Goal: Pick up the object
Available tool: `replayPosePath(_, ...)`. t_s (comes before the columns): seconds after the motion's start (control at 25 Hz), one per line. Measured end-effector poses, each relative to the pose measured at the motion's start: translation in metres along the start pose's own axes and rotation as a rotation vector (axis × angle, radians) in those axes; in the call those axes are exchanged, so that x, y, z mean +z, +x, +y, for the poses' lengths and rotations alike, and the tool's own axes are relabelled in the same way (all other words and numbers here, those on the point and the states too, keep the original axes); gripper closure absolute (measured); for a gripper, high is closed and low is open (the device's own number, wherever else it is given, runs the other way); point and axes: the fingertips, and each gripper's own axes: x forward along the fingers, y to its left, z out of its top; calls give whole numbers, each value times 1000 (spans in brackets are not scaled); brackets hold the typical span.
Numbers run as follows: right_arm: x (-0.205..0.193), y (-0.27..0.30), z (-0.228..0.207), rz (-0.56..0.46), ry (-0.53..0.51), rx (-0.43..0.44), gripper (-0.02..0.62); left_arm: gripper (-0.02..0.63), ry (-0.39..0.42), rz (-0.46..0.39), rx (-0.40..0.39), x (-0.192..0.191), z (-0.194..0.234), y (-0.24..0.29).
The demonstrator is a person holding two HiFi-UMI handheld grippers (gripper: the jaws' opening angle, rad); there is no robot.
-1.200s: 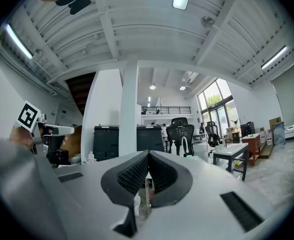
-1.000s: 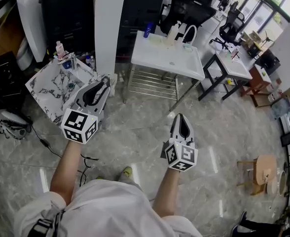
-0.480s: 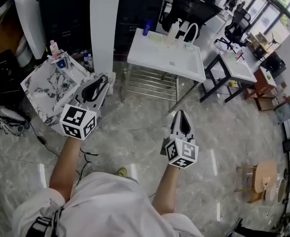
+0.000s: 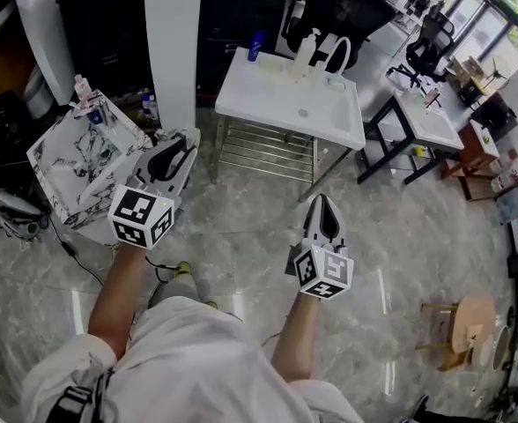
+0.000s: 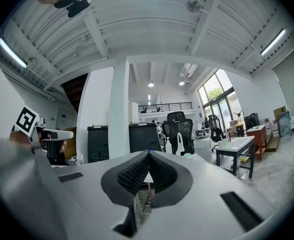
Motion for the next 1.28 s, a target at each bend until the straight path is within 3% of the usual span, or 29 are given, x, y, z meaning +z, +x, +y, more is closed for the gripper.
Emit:
replayPosePath(0.32, -11, 37, -23, 32, -6, -15, 588, 522, -22, 21, -18, -17, 6, 49)
replayPosePath(0.6, -8, 96, -30, 45, -21, -21, 588, 522, -54, 31, -21, -23, 41, 102)
replayPosePath(0.96, -5, 220, -43, 61, -16, -32, 588, 522, -68, 59, -35, -31, 106, 207)
replayPosePath(1.28, -10, 347, -65, 78, -22, -73, 588, 522, -83, 85, -77, -46, 172, 332)
